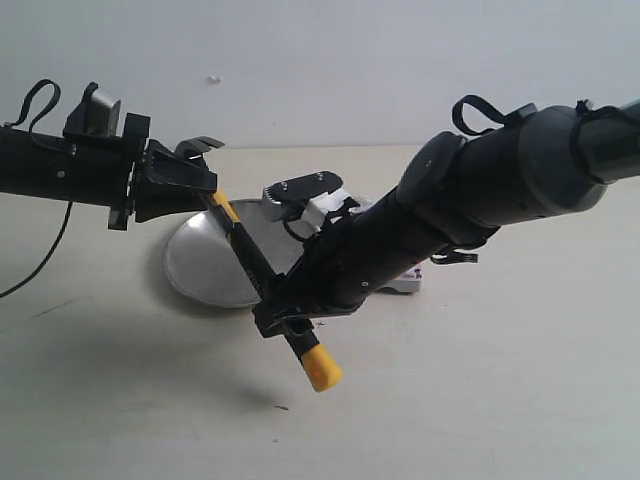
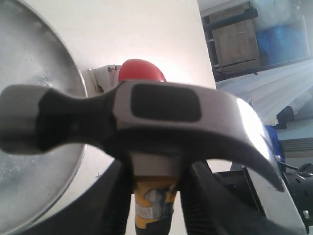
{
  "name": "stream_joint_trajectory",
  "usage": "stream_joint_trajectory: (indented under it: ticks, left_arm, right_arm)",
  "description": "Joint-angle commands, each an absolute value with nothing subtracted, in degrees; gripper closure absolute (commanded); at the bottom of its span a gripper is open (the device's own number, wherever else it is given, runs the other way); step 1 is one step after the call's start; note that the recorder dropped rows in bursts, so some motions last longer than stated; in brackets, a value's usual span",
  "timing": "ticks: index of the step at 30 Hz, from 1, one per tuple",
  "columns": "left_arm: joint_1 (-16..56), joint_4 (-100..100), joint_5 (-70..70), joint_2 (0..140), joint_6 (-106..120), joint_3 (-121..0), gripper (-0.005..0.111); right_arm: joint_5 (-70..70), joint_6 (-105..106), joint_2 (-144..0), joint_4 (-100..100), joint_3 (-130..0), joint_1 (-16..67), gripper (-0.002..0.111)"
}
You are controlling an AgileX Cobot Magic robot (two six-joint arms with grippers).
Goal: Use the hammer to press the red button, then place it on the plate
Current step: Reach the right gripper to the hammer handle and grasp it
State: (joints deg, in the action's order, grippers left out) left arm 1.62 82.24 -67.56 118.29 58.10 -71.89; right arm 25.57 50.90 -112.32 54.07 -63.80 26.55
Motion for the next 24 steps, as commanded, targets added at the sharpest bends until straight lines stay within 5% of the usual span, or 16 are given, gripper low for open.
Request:
stream_joint_trajectory:
  ticks: [1,24]
  left_arm:
    - [1.82,86.21,-69.96,117.07,58.07,-72.21,0.107]
    - [1.82,86.32,-69.96,117.07,58.07,-72.21,0.107]
  right_arm:
    - [25.42,50.87,-112.94,54.47,-63.91,26.62,0.043]
    - [30.23,46.23,-114.05,49.82,-66.85,26.62,0.046]
